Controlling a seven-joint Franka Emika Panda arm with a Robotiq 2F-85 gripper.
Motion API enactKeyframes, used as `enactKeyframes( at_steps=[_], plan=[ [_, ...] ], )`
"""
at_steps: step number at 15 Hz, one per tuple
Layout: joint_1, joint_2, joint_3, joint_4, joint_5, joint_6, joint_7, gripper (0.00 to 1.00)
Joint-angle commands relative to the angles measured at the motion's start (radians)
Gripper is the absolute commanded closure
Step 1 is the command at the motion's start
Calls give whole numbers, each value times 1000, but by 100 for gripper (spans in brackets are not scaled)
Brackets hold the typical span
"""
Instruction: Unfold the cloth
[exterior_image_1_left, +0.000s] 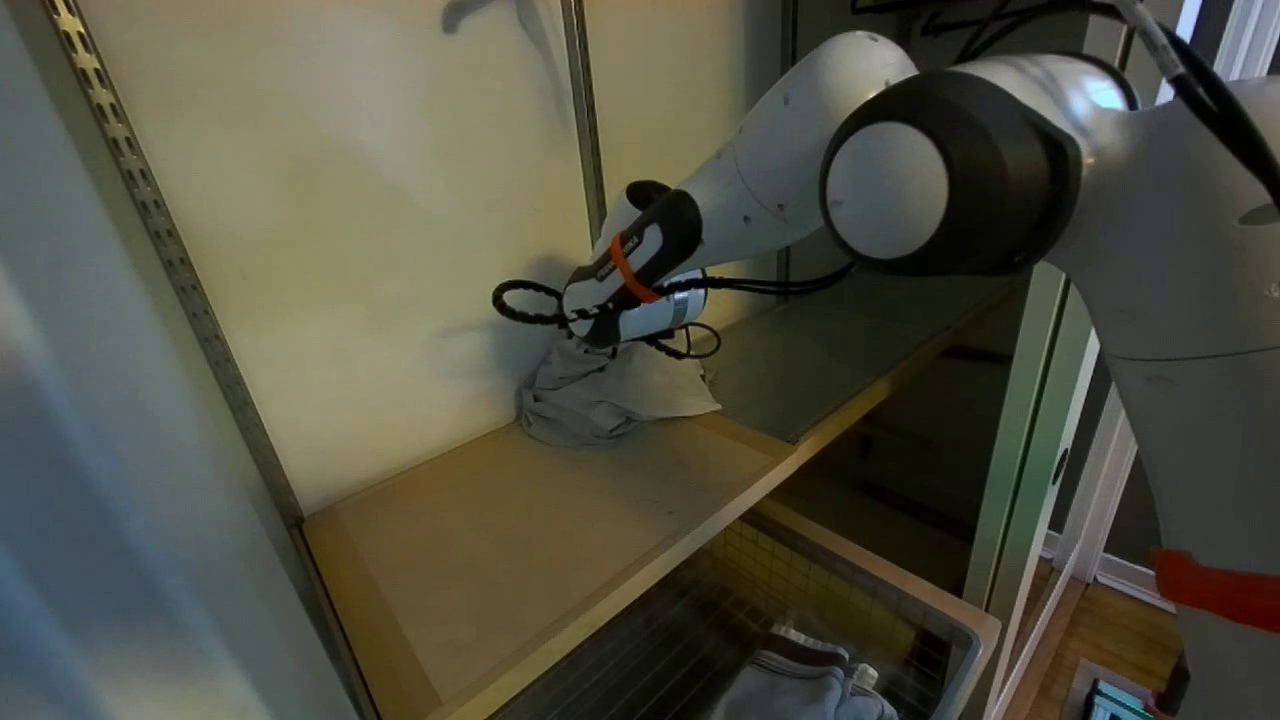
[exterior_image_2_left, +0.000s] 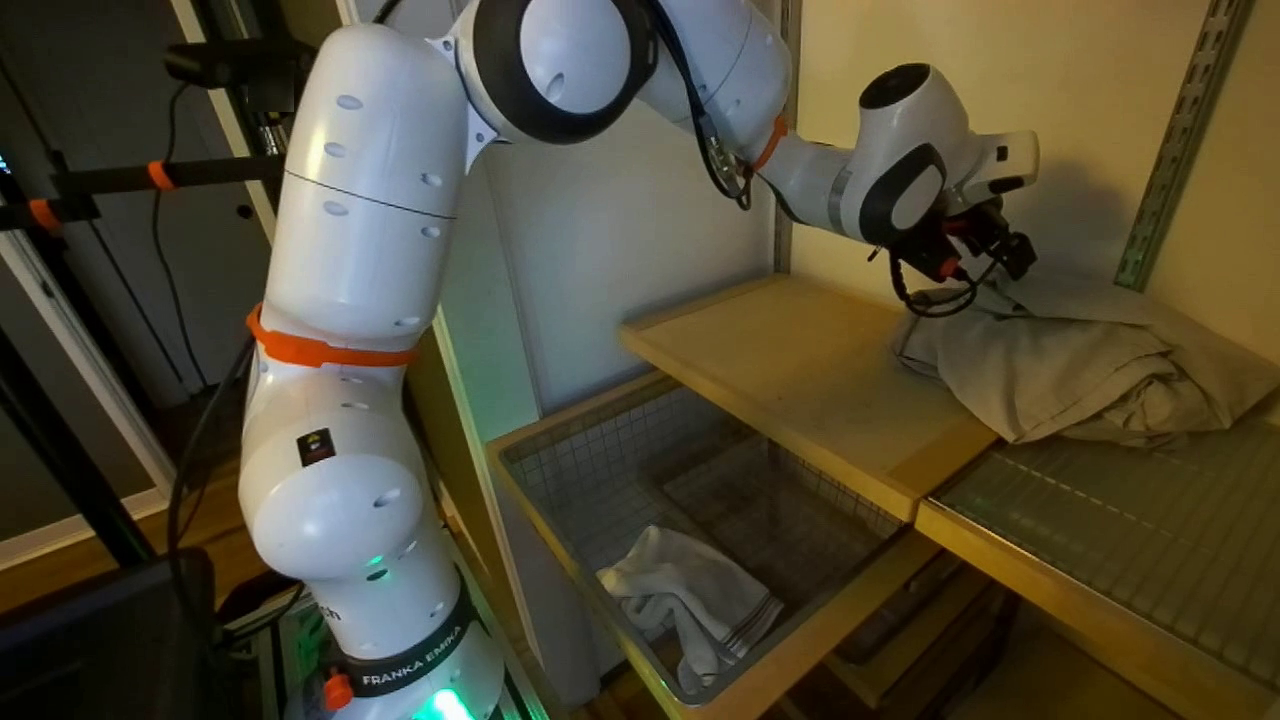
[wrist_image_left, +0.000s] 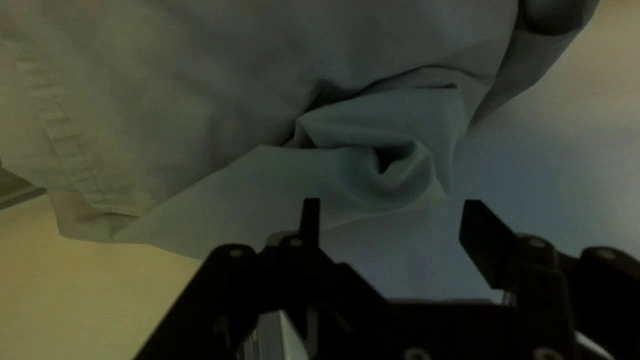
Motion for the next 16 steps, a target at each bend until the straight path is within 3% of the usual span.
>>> enactKeyframes(
  at_steps=[1,3,4,5,7,9,11,16],
  plan=[
    [23,82,-27,96,0,-12,58,41],
    [30,103,-35,117,0,-21,78,46],
    [35,108,-39,124,1,-33,91,53],
    [37,114,-42,130,0,-38,100,50],
    [42,119,-46,136,0,-44,114,60],
    [51,112,-53,133,1,-56,132,83],
    [69,97,-71,126,-5,-80,159,99],
    [151,22,-160,78,-34,-170,276,99]
  ],
)
